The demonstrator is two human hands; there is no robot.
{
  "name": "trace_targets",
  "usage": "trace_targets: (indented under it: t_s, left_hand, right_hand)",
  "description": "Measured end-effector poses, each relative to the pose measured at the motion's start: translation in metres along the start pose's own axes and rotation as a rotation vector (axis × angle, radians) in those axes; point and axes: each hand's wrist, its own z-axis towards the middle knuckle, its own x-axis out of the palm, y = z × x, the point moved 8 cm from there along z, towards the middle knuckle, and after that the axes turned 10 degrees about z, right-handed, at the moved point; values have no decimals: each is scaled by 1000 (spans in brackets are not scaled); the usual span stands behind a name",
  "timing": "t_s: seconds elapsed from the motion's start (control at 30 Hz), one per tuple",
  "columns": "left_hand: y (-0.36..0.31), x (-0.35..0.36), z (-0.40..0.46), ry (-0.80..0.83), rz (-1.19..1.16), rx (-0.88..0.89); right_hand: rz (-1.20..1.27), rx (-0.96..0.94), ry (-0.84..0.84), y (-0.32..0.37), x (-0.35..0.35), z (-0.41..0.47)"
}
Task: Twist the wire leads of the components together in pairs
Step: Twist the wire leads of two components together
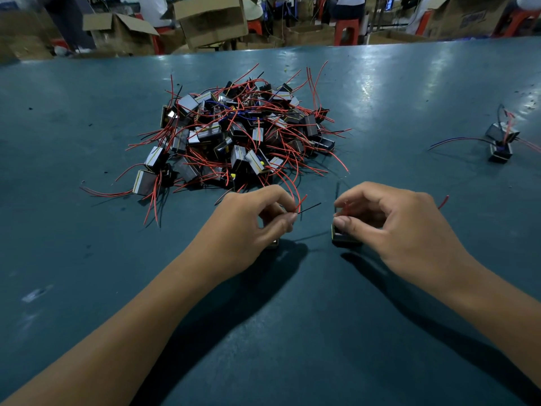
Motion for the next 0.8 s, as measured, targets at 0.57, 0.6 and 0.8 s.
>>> trace_targets:
  t_s: [0.57, 0.6, 0.8]
  left_hand:
    - [15, 2, 1, 47, -206, -187]
    - [16, -2, 2, 42, -174, -180]
    - [11, -21, 0, 252, 180, 99]
  right_hand:
    - [-33, 45, -5, -7, 6, -2]
    - [-35, 48, 0, -7, 6, -2]
    - [-41, 58, 21, -7, 6, -2]
